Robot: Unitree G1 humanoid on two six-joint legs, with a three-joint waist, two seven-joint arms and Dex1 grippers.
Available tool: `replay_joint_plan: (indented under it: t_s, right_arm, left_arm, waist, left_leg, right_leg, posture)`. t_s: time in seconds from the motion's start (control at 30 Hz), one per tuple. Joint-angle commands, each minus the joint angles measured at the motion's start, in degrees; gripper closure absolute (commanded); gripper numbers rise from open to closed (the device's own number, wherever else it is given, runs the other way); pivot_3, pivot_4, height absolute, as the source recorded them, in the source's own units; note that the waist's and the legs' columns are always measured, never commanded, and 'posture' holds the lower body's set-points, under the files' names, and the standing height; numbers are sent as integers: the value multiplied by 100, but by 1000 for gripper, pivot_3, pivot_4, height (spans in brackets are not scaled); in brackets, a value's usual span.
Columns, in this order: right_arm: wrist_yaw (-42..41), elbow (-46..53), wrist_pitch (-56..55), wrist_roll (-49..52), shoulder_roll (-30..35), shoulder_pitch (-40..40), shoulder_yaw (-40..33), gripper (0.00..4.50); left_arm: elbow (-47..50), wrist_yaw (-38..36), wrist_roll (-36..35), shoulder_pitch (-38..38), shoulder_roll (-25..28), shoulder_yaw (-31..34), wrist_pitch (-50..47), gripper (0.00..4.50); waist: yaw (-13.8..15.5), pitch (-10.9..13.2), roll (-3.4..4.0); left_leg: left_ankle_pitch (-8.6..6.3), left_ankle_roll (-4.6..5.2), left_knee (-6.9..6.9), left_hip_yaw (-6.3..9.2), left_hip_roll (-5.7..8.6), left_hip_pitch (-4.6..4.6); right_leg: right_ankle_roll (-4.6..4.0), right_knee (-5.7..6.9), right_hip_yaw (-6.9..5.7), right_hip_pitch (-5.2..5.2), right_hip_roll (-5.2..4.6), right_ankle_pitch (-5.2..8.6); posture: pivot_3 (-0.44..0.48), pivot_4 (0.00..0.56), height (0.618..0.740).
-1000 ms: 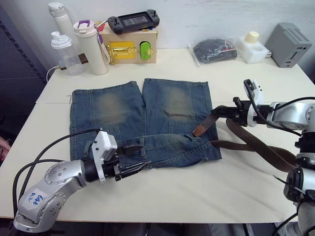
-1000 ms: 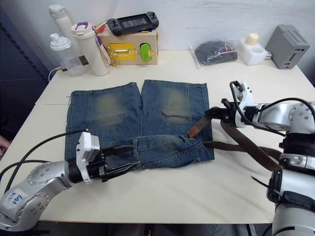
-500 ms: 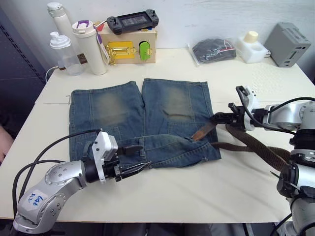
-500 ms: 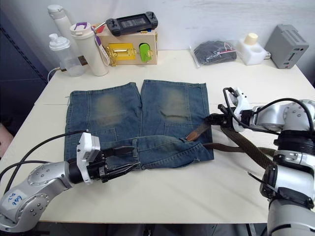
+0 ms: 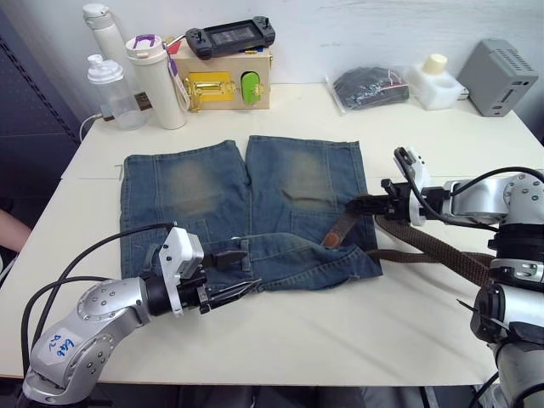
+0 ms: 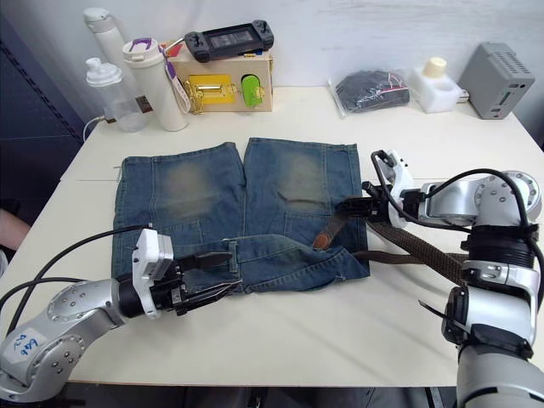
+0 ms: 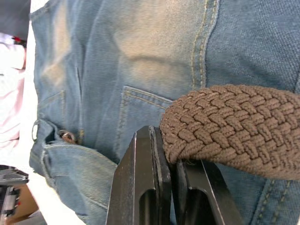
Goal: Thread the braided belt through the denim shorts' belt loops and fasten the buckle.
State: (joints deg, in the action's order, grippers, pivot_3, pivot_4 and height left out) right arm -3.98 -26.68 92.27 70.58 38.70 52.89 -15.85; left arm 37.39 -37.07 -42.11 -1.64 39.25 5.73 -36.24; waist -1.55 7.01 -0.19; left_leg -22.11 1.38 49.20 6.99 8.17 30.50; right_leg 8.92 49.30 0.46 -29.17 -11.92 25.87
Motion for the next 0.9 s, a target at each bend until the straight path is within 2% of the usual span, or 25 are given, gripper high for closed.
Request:
replay_joint_plan:
  t_s: [0.03, 0.17, 0.43, 0.7, 0.9]
  right_arm:
    - [28, -39, 23, 118, 163, 13, -28, 4500]
    - [-94, 253, 23, 76, 293, -201, 181, 4500]
    - [-355, 784, 23, 1107, 779, -910, 359, 4500]
    - [482, 1345, -45, 2104, 597, -1741, -202, 4500]
    - [1642, 2310, -1115, 3868, 817, -2761, 188, 4500]
  left_arm:
    - [131, -6, 71, -11, -7, 25, 89, 1284]
    - [127, -38, 151, 1, -24, -44, 117, 1284]
    - [154, -118, 243, -68, -21, -62, 144, 1284]
    - [138, -168, 274, -33, -21, -102, 136, 1284]
    - [125, -212, 295, 1, -19, -160, 128, 1284]
  waist:
    - [-2, 0, 0]
    - [-2, 0, 0]
    - [0, 0, -1]
    - [12, 0, -1]
    - [4, 1, -1]
  left_leg:
    - [0, 0, 0, 0, 0, 0]
    - [0, 0, -2, 0, 0, 0]
    - [0, 1, -1, -4, 0, 2]
    - [0, 1, -1, -7, -1, 4]
    - [-1, 2, 0, -11, -1, 7]
  right_leg:
    - [0, 0, 0, 0, 0, 0]
    - [0, 0, 0, 0, 0, 0]
    - [0, -8, -2, 0, -3, 0]
    - [0, -20, -4, 3, -6, 0]
    - [0, -30, -4, 3, -8, 0]
  posture:
    - [0, 150, 645]
    - [0, 150, 645]
    - [0, 150, 645]
    - [0, 150, 645]
    - [0, 150, 645]
